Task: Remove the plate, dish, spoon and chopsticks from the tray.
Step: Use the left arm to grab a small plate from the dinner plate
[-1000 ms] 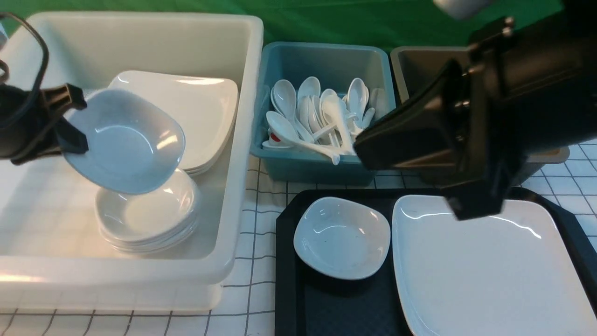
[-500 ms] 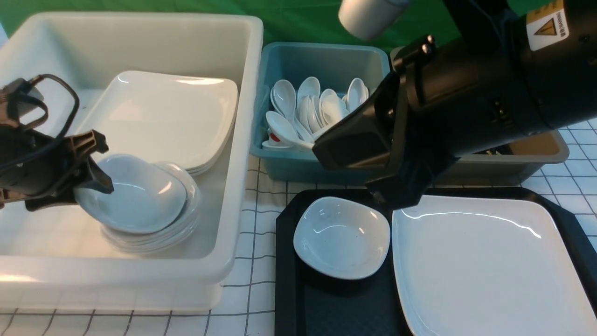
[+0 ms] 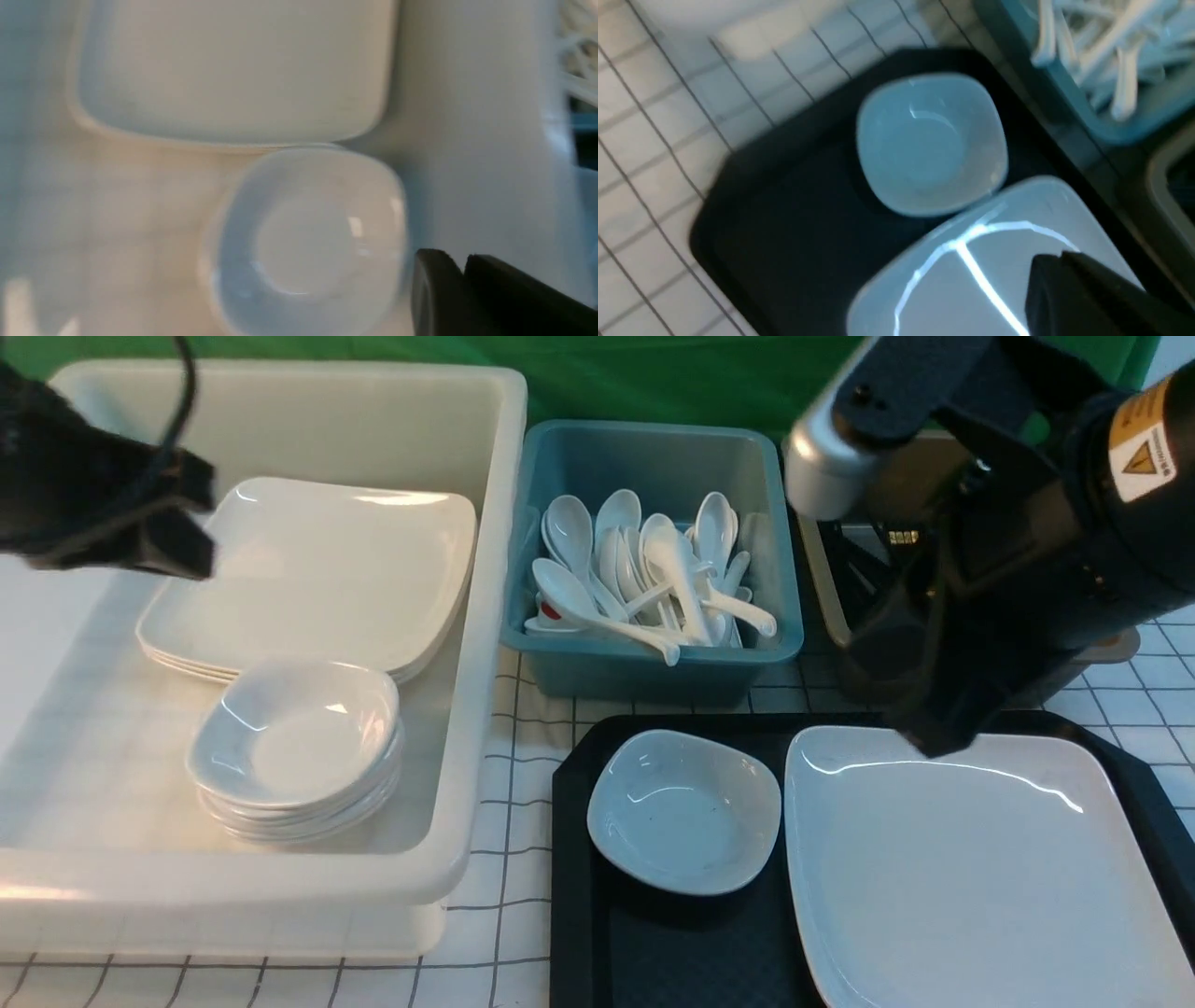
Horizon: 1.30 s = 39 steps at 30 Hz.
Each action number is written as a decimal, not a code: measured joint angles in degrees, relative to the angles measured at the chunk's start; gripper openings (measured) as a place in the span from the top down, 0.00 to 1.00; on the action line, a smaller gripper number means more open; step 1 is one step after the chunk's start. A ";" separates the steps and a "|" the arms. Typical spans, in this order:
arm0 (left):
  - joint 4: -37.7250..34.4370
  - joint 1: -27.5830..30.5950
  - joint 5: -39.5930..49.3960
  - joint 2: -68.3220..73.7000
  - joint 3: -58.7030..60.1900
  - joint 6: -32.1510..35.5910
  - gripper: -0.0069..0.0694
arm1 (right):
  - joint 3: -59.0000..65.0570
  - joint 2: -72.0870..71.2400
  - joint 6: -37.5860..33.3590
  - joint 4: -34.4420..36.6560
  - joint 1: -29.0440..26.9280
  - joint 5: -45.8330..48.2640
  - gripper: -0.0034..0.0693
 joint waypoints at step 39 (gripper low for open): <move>28.13 -45.29 -26.82 35.44 -0.04 2.37 0.53 | 17.80 -15.74 -15.81 31.96 -33.69 3.42 0.95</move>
